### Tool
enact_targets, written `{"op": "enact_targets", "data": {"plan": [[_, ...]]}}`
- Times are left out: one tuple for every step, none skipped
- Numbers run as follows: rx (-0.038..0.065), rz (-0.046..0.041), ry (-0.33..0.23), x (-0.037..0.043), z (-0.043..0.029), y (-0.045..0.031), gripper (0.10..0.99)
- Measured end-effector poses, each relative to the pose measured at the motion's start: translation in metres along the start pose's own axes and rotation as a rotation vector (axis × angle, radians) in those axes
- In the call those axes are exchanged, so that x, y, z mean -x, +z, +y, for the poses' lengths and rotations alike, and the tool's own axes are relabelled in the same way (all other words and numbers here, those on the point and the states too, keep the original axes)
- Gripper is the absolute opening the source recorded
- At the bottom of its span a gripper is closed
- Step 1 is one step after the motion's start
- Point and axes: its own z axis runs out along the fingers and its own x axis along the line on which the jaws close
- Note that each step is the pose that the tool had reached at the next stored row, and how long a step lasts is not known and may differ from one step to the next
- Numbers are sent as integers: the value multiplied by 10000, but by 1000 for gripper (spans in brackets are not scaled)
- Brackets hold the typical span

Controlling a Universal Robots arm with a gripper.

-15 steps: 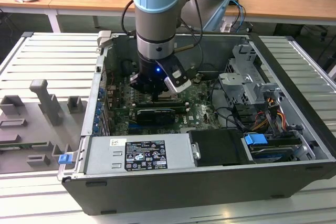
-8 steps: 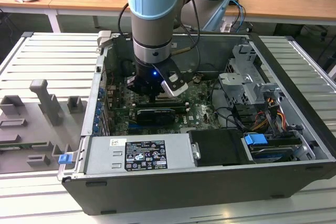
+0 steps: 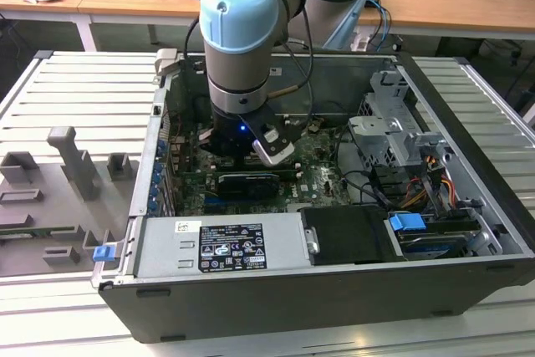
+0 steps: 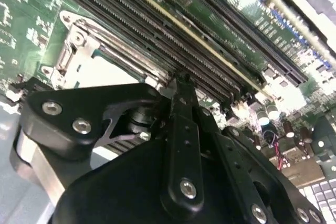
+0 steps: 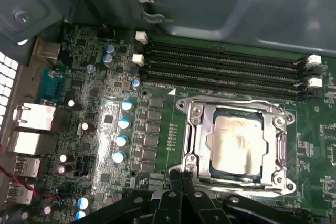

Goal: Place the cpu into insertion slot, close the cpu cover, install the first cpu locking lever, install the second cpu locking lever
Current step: 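Install the second cpu locking lever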

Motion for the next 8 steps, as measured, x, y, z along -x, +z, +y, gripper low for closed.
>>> {"op": "enact_targets", "data": {"plan": [[59, -3, -11, -12, 1, 7, 106], [71, -6, -17, -17, 2, 9, 106], [72, -6, -20, -20, 3, 9, 106], [73, -2, -24, -24, 3, 8, 106], [74, -4, -24, -22, 22, -74, 106], [74, -3, -24, -20, 33, -124, 106], [73, -2, -24, -20, 35, -137, 106], [76, -5, -24, -19, 36, -138, 106]]}}
